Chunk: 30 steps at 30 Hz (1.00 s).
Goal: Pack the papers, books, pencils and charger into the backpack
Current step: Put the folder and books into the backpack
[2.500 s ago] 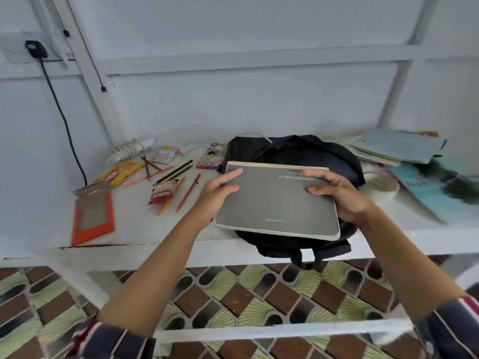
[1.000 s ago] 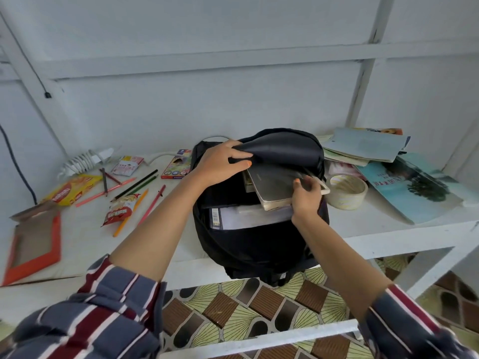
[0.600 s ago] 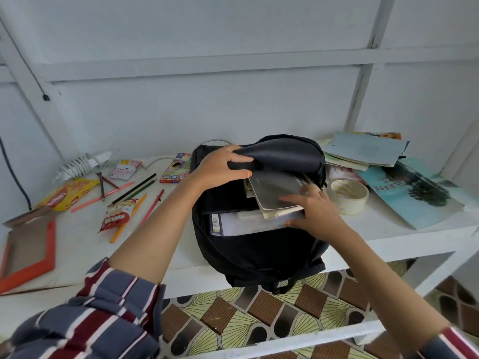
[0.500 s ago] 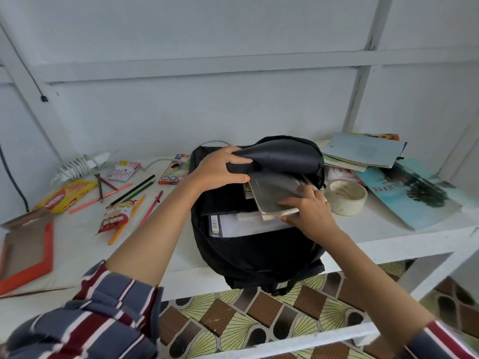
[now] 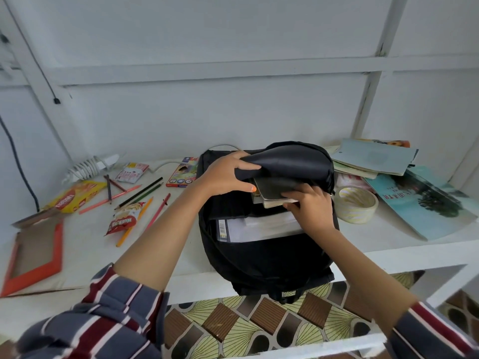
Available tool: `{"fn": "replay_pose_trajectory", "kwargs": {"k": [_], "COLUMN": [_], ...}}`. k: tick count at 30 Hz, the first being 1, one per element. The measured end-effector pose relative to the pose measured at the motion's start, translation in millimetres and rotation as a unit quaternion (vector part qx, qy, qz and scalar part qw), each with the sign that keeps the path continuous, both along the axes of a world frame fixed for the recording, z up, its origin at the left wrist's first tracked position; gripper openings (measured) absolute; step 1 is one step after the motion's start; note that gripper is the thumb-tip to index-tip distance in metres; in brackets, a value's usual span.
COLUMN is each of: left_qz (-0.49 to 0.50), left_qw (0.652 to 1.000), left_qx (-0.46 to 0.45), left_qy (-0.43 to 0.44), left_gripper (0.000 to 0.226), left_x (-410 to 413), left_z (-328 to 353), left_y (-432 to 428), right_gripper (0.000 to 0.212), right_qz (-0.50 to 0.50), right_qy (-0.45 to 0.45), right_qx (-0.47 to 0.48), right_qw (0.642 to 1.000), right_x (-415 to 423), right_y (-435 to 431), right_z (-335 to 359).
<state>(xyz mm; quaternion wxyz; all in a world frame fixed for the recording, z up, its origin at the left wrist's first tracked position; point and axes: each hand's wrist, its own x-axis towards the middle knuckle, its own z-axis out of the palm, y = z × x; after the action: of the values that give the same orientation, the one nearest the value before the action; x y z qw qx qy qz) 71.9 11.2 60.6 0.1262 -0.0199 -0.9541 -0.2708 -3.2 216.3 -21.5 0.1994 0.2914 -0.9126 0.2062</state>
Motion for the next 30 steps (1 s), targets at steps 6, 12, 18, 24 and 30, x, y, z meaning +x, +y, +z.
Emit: {"fn": "replay_pose_trajectory", "kwargs": {"k": [6,12,18,24,30], "left_qz": [0.000,0.000,-0.008,-0.003,-0.004], "left_qw": [1.000,1.000,1.000,1.000,1.000], "left_qx": [0.006,0.004,0.014,0.015,0.016], "left_qy": [0.009,0.006,0.009,0.004,0.000], "left_gripper": [0.052,0.052,0.051,0.051,0.052], "left_x": [-0.3,-0.4,0.2,-3.4,-4.7], "left_z": [-1.3,-1.1,-1.0,-4.1,-5.4], "left_y": [-1.0,-1.6,-2.9,-6.0,-8.0], "right_gripper": [0.021,0.017,0.018,0.025,0.039], "right_qz": [0.013,0.007,0.072,0.105,0.107], "right_qy": [0.018,-0.017,-0.060,-0.087,-0.121], "right_qx": [-0.018,-0.043,-0.104,-0.085,-0.059], "right_qw": [1.000,0.999,0.990,0.987,0.985], "right_x": [-2.3,-9.7,-19.1,-21.3,-25.3], "right_y": [-10.9,-29.9,-16.5,-8.9,-12.4], "right_z": [-10.1,-6.0,-14.6,-24.1,-22.3]}}
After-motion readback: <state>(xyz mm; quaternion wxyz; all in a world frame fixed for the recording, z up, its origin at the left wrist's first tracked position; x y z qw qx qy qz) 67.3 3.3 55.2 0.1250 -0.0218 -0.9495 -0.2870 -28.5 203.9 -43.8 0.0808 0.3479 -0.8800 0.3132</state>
